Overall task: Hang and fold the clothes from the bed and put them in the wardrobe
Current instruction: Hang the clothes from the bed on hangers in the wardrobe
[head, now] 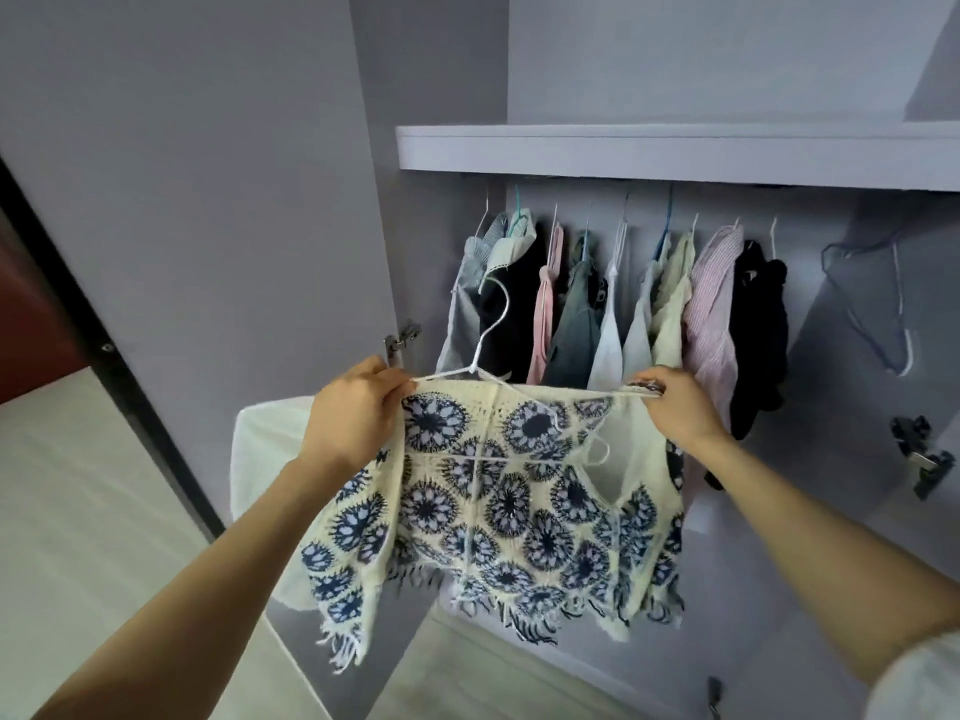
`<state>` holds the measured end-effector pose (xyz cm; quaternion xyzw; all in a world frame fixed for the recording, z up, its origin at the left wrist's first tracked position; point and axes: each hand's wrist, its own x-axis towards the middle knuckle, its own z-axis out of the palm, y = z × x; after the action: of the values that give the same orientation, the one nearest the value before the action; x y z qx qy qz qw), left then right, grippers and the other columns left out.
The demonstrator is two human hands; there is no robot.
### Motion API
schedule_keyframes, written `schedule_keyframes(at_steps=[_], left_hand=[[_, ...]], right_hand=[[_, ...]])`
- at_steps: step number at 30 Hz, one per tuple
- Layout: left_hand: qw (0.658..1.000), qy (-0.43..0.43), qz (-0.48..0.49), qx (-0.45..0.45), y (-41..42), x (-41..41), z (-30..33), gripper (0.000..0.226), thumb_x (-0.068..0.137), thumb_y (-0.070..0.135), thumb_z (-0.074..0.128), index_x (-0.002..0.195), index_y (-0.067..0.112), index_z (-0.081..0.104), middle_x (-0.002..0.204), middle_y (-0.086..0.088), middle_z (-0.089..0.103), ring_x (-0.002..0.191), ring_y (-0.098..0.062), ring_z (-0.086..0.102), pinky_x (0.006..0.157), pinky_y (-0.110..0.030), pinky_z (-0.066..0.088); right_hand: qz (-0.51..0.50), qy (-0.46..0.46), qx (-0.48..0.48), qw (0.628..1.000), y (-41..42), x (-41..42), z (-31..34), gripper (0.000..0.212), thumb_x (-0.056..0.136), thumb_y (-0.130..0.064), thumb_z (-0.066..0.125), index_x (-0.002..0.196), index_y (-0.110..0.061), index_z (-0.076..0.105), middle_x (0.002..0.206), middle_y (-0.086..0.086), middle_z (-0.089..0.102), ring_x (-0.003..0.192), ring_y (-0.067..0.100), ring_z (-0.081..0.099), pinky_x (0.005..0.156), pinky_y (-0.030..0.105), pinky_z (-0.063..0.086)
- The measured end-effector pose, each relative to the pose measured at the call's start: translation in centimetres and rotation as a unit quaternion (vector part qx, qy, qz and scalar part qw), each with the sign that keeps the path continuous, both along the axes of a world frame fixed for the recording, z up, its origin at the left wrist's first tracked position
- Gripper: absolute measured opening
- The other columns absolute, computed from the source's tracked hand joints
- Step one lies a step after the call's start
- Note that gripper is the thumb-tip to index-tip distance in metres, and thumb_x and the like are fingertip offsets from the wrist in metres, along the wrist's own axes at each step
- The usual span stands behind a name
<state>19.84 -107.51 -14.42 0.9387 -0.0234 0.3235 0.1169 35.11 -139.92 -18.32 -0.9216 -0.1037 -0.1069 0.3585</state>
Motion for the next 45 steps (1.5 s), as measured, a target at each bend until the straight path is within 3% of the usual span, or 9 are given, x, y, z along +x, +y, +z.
schedule_keyframes(at_steps=[10, 15, 19, 22, 25, 31, 37, 41, 45], left_hand=[[0.992, -0.049, 0.088, -0.075, -4.1, 1.3, -0.4, 0.021, 0.095, 0.026, 0.056, 0.099, 0.015, 0.074, 0.084, -0.004, 0.061, 0.065, -0.032, 0.059, 0.057, -0.028, 0.036], [0.983, -0.086, 0.094, -0.13, -4.1, 1.9, -0.3, 0.025, 0.096, 0.025, 0.055, 0.091, 0.008, 0.072, 0.083, -0.005, 0.059, 0.065, -0.031, 0.057, 0.056, -0.029, 0.037], [0.984, -0.111, 0.042, -0.134, -4.0, 1.7, -0.3, 0.032, 0.094, 0.031, 0.051, 0.09, 0.008, 0.072, 0.078, -0.004, 0.058, 0.061, -0.027, 0.057, 0.054, -0.031, 0.043], [0.984, -0.109, 0.007, -0.142, -3.9, 1.6, -0.2, 0.028, 0.093, 0.03, 0.053, 0.097, 0.011, 0.073, 0.077, -0.001, 0.057, 0.062, -0.025, 0.058, 0.055, -0.032, 0.046], [0.984, -0.117, -0.026, -0.129, -4.6, 1.6, -0.1, 0.034, 0.092, 0.037, 0.05, 0.097, 0.013, 0.074, 0.076, 0.009, 0.053, 0.059, -0.018, 0.055, 0.054, -0.028, 0.044], [0.989, -0.119, -0.071, -0.058, -6.0, 1.3, -0.1, 0.038, 0.091, 0.042, 0.044, 0.093, 0.018, 0.074, 0.076, 0.006, 0.059, 0.057, -0.018, 0.06, 0.046, -0.029, 0.048], [0.992, -0.103, -0.049, -0.044, -5.8, 0.7, -1.1, 0.043, 0.089, 0.054, 0.044, 0.098, 0.022, 0.072, 0.083, 0.007, 0.063, 0.076, -0.018, 0.062, 0.073, -0.029, 0.043], [0.995, 0.025, 0.03, -0.094, -2.6, -0.1, -2.4, 0.07, 0.081, 0.071, 0.043, 0.133, 0.025, 0.046, 0.12, 0.002, 0.054, 0.115, -0.017, 0.048, 0.104, -0.047, 0.03], [0.954, 0.15, 0.058, -0.255, -0.2, -0.2, -3.5, 0.056, 0.088, 0.032, 0.063, 0.137, 0.019, 0.039, 0.103, 0.0, 0.059, 0.108, -0.023, 0.056, 0.099, -0.041, 0.037]], right_hand=[[-0.019, -0.072, 0.014, 0.997, 0.4, -3.8, 3.4, 0.018, 0.09, -0.016, 0.055, 0.108, -0.013, 0.058, 0.092, 0.009, 0.065, 0.078, 0.027, 0.061, 0.063, 0.035, 0.046], [0.286, 0.216, -0.095, 0.929, 0.1, -6.2, 1.7, 0.032, 0.095, -0.033, 0.049, 0.11, -0.007, 0.061, 0.089, 0.006, 0.065, 0.069, 0.006, 0.064, 0.065, 0.02, 0.053], [0.145, -0.036, 0.018, 0.989, -0.3, -5.3, 2.1, 0.013, 0.093, -0.011, 0.054, 0.093, -0.008, 0.066, 0.077, 0.001, 0.062, 0.058, 0.002, 0.054, 0.06, 0.02, 0.046], [0.049, -0.237, -0.019, 0.97, -0.2, -4.2, 3.4, 0.022, 0.087, -0.006, 0.06, 0.109, -0.006, 0.065, 0.099, 0.009, 0.061, 0.091, 0.025, 0.058, 0.081, 0.023, 0.04], [0.152, -0.2, -0.08, 0.965, 1.4, -4.9, 5.0, 0.044, 0.092, -0.03, 0.055, 0.131, -0.013, 0.051, 0.118, 0.007, 0.058, 0.112, 0.024, 0.052, 0.098, 0.042, 0.039], [0.257, -0.072, -0.006, 0.964, 6.4, -6.2, 5.7, 0.028, 0.087, -0.059, 0.043, 0.104, -0.04, 0.057, 0.078, -0.001, 0.064, 0.062, 0.013, 0.055, 0.067, 0.036, 0.046], [0.228, -0.094, 0.069, 0.967, 8.0, -6.3, 5.2, 0.036, 0.099, -0.031, 0.04, 0.064, -0.022, 0.042, 0.056, 0.002, 0.039, 0.054, 0.017, 0.037, 0.061, 0.047, 0.038], [0.167, -0.103, 0.055, 0.979, 6.6, -5.6, 5.3, 0.036, 0.1, -0.026, 0.039, 0.064, -0.023, 0.042, 0.058, -0.007, 0.043, 0.058, 0.016, 0.045, 0.065, 0.039, 0.038], [0.122, -0.123, 0.048, 0.984, 4.8, -4.7, 5.7, 0.035, 0.1, -0.027, 0.038, 0.073, -0.008, 0.05, 0.062, 0.005, 0.048, 0.065, 0.027, 0.05, 0.064, 0.039, 0.039]])
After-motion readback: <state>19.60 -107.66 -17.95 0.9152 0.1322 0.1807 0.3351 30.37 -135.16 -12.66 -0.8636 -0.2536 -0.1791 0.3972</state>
